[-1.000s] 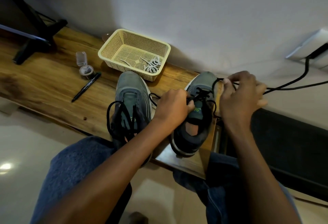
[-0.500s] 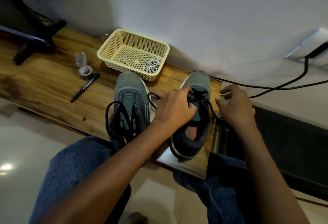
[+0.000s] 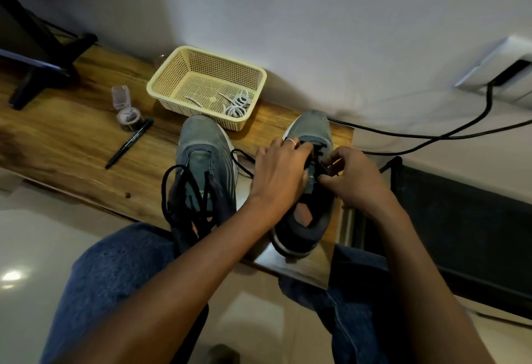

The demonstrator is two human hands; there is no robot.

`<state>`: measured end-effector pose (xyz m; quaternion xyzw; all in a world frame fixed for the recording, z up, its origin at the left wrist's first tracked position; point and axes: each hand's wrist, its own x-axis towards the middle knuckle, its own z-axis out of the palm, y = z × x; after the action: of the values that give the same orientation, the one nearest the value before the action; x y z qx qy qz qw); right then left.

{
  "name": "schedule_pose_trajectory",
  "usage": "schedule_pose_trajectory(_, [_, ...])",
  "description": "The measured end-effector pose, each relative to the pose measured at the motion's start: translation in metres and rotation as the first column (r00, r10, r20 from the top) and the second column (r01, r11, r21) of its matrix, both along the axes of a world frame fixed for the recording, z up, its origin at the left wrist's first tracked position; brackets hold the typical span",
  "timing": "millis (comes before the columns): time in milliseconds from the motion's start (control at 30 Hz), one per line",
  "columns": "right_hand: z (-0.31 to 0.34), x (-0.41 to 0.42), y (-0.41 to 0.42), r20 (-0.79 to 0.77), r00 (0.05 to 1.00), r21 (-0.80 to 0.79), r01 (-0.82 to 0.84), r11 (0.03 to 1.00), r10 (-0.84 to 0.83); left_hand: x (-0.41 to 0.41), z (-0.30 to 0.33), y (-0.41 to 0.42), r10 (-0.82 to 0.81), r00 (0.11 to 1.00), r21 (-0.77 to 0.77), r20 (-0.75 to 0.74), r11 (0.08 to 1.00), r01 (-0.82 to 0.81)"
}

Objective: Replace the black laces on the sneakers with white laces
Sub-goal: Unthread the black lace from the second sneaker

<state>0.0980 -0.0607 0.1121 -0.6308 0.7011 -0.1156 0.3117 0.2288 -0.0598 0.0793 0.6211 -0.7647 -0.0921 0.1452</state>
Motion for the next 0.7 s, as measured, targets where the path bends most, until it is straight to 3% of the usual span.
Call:
schedule_pose_trajectory(533, [0.0059,0.0014,0.0029,0.002,0.992,0.001,-0.125,0.992,0.125,-0.0044,0.0016,-0.0003,0.013,0.997,-0.161,0.07,0.987,-0.001])
schedule_pose_trajectory(700, [0.0086,0.0019,0.004,0.088,0.996,0.046,-0.031,0.998,0.027,-0.0045,-0.0023,0.0003,-0.04,0.999,-0.152,-0.027,0.988,0.035])
